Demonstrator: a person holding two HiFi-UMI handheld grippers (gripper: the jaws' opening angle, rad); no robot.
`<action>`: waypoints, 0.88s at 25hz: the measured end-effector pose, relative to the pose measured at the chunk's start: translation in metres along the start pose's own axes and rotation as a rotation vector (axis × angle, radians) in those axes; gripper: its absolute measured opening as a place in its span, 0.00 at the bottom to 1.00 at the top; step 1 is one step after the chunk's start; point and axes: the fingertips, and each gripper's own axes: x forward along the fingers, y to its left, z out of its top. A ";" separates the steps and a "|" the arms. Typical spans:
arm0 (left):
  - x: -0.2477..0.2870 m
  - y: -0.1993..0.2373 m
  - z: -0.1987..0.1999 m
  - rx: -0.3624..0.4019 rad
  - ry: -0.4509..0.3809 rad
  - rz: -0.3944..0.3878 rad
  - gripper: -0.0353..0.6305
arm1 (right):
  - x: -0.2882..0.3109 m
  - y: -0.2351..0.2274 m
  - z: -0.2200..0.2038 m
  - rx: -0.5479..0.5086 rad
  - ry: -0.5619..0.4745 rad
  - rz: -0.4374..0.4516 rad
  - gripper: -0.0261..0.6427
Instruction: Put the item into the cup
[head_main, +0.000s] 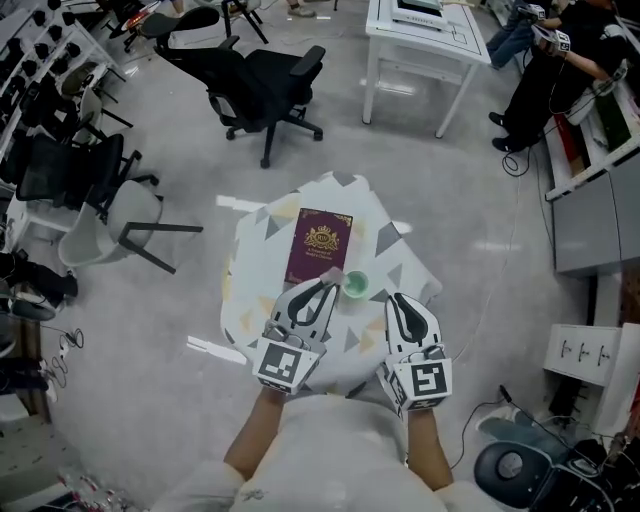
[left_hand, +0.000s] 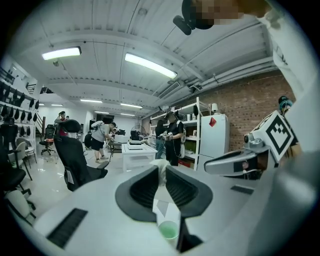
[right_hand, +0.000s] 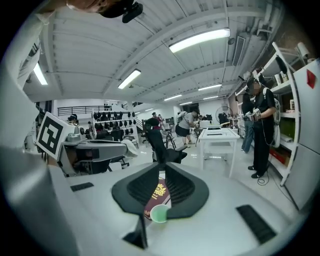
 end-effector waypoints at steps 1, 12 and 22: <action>0.003 0.000 -0.001 0.002 0.000 0.004 0.14 | 0.002 -0.002 -0.002 -0.001 0.004 0.008 0.11; 0.026 0.003 -0.037 -0.012 0.069 0.032 0.14 | 0.029 -0.014 -0.033 0.008 0.075 0.076 0.11; 0.037 0.000 -0.072 -0.037 0.137 0.017 0.14 | 0.041 -0.019 -0.071 0.054 0.146 0.088 0.11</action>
